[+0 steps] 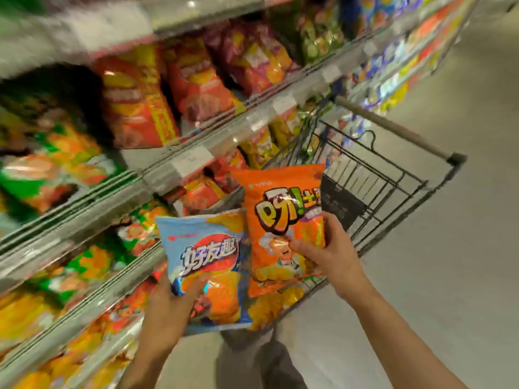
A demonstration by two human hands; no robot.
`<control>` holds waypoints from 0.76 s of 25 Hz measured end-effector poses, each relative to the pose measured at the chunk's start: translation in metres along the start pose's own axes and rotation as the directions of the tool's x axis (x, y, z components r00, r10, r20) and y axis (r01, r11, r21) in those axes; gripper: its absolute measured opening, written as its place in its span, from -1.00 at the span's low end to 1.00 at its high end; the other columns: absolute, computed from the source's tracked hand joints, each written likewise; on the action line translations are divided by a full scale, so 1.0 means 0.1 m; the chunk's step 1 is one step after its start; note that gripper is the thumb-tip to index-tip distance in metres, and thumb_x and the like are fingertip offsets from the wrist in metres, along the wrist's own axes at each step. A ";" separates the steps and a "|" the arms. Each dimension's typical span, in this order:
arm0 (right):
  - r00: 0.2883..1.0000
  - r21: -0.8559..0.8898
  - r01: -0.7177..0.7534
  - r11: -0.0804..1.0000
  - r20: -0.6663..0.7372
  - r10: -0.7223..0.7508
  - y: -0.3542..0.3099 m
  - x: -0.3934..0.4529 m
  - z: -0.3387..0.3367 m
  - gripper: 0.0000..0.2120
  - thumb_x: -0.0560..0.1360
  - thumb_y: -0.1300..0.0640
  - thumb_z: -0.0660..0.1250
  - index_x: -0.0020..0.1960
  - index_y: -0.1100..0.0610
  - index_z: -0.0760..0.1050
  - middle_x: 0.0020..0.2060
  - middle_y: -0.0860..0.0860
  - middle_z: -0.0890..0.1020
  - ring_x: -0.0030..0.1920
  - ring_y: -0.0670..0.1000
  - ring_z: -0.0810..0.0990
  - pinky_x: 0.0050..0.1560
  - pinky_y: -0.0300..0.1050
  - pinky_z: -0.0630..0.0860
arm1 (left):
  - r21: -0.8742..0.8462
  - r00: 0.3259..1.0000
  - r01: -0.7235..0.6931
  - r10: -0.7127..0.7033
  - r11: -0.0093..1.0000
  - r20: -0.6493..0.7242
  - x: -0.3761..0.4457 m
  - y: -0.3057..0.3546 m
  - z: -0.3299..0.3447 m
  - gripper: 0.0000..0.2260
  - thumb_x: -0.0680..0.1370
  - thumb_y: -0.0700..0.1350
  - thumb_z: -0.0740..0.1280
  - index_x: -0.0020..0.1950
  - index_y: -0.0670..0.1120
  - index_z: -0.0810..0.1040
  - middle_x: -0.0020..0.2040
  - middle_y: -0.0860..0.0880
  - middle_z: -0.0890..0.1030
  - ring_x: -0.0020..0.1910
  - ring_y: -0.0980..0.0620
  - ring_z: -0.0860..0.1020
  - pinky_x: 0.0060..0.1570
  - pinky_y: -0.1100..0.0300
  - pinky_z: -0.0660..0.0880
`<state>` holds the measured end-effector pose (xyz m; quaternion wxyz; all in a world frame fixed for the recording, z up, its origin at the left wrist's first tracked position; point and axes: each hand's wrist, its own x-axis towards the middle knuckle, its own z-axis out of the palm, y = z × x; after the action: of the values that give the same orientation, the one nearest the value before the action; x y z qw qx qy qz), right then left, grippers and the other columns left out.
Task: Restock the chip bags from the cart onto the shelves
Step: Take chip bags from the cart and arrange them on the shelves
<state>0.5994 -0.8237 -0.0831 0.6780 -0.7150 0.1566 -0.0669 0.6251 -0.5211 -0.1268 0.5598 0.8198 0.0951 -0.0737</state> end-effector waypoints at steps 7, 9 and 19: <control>0.973 -0.069 0.207 0.976 0.116 -0.199 -1.00 -0.86 0.66 -0.40 0.20 -0.10 0.61 0.19 -0.19 0.48 -0.03 -0.16 0.73 -0.03 -0.12 0.73 -0.07 -0.16 0.66 | -0.097 0.956 -0.195 0.167 0.976 -0.240 -1.11 0.53 -1.43 -0.71 0.43 0.06 0.54 0.06 -0.04 0.62 -0.26 -0.04 0.70 -0.36 0.02 0.64 -0.36 0.20 0.57; 0.945 -0.042 0.274 0.961 0.200 -0.260 -1.36 -1.02 1.00 -0.36 0.20 -0.12 0.62 0.23 -0.10 0.49 -0.03 -0.12 0.73 -0.04 -0.09 0.73 -0.05 -0.08 0.67 | -0.087 0.919 -0.254 0.213 0.963 -0.333 -1.35 0.71 -1.89 -0.60 0.36 0.21 0.56 0.04 0.00 0.62 -0.22 -0.05 0.70 -0.28 -0.08 0.64 -0.21 0.00 0.60; 0.633 0.285 0.600 0.747 0.402 -0.662 -3.47 -1.93 2.82 -0.41 0.17 -0.14 0.59 0.17 -0.09 0.56 0.00 -0.17 0.75 -0.04 -0.17 0.73 -0.14 -0.33 0.61 | 0.176 0.481 -0.526 0.461 0.832 -0.746 -2.81 1.90 -4.21 -0.63 0.24 0.29 0.58 -0.01 0.27 0.63 -0.29 0.11 0.71 -0.35 0.22 0.66 -0.34 0.23 0.61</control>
<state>0.5511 -0.4848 0.2629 0.6709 -0.6737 -0.2810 -0.1306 0.4035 -0.2172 0.2612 0.4938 0.7416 0.0849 0.4461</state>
